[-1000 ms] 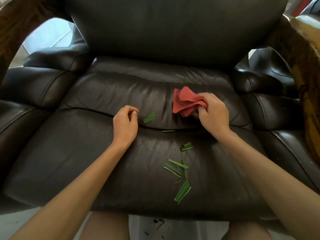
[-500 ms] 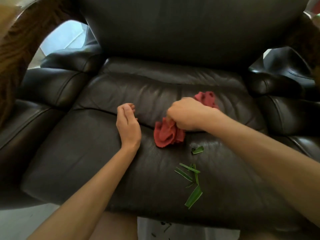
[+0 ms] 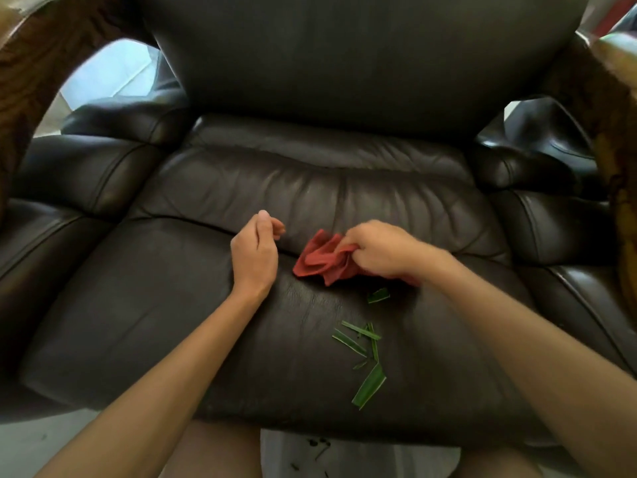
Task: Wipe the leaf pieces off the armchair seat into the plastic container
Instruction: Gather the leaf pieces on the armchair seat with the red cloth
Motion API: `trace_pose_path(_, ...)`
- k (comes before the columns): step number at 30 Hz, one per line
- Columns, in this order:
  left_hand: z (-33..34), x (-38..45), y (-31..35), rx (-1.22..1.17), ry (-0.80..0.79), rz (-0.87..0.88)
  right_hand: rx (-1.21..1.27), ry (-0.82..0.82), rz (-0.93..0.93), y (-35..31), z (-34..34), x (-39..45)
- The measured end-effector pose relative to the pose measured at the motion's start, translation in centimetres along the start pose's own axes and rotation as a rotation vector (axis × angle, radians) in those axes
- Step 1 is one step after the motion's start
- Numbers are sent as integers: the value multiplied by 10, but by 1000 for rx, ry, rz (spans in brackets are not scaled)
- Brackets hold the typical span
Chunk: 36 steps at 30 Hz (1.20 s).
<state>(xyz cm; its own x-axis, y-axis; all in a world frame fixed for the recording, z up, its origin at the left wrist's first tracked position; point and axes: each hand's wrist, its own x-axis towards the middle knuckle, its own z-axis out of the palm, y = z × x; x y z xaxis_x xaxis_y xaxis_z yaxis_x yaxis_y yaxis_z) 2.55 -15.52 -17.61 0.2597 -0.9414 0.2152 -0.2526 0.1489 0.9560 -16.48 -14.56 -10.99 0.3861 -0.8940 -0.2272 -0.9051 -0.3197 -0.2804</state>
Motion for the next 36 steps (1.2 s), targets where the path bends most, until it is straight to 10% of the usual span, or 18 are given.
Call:
trace_pose_path(7, 1, -1, 2, 35, -23, 24, 145, 315, 69, 14, -23, 1)
trace_pose_path(12, 0, -4, 3, 61, -73, 42, 31, -60, 34, 9, -4, -12)
trace_pose_path(19, 1, -4, 6, 101, -117, 30, 156, 281, 63, 16, -21, -9)
trace_pose_path(25, 0, -4, 7, 177, -195, 48, 196, -37, 53, 10, -14, -17)
trace_pose_path(36, 23, -27, 25, 728, -642, 494, 274, 706, 443, 80, 20, -34)
